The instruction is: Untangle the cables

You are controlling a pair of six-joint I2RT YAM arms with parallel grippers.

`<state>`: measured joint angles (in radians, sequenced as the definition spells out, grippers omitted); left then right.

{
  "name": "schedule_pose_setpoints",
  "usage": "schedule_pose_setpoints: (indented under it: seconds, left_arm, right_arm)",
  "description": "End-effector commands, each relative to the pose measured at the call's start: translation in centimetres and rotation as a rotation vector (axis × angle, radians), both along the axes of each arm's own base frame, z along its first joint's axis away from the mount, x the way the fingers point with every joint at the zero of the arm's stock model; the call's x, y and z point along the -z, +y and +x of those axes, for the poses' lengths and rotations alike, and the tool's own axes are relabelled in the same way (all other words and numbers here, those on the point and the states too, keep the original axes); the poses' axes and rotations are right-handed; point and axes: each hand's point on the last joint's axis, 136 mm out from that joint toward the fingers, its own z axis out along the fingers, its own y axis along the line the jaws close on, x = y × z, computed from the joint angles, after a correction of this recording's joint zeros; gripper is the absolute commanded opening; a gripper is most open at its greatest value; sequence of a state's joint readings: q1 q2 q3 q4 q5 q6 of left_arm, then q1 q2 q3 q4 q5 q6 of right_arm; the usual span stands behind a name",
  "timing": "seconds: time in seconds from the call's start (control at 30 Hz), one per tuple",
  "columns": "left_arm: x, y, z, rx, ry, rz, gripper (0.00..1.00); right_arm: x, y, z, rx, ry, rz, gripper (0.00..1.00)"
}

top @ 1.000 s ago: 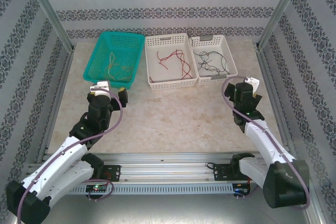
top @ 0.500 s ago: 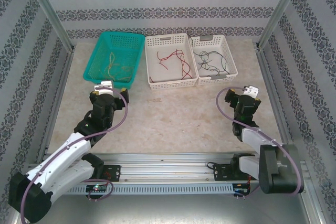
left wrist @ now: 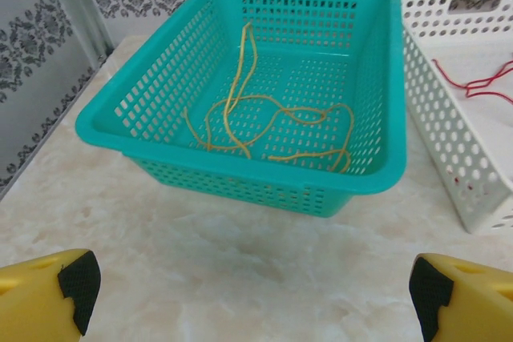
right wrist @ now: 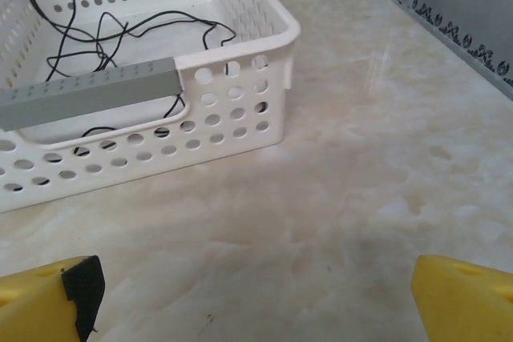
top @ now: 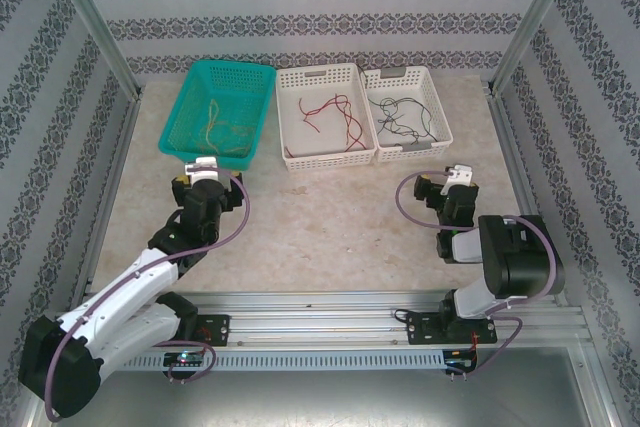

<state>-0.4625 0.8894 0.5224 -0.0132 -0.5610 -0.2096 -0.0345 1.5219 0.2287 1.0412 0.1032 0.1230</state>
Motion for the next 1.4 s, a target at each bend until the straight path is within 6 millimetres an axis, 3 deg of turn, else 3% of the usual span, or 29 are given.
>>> schedule_pose_setpoints:
  seconds: [0.0, 0.27, 0.43, 0.7, 0.93, 1.1, 1.37]
  left_arm:
    - [-0.2, 1.1, 0.1, -0.055, -0.033, 0.005, 1.0]
    - [1.4, 0.6, 0.3, 0.022, -0.013, 0.049, 1.0]
    - [2.7, 0.9, 1.9, 0.081, 0.031, 0.012, 1.0]
    - [4.5, 4.4, 4.7, 0.042, -0.013, 0.017, 1.0]
    - [5.8, 5.3, 6.9, 0.032, -0.043, 0.025, 1.0]
    - [8.2, 5.6, 8.4, 0.021, -0.011, 0.044, 1.0]
    - [9.6, 6.4, 9.0, 0.017, -0.024, -0.001, 1.0]
  right_arm:
    - [-3.0, 0.4, 1.5, -0.022, -0.106, -0.028, 0.98]
    - [-2.8, 1.7, 2.4, -0.026, -0.044, -0.114, 0.98]
    - [-2.2, 1.2, 2.4, 0.004, -0.011, -0.113, 0.98]
    - [-2.2, 1.1, 2.3, 0.003, -0.009, -0.107, 0.98]
    - [-2.1, 1.1, 2.3, 0.004, -0.009, -0.104, 0.98]
    - [-2.1, 1.1, 2.3, 0.002, -0.007, -0.107, 0.98]
    - [-2.1, 1.1, 2.3, 0.002, -0.006, -0.105, 0.98]
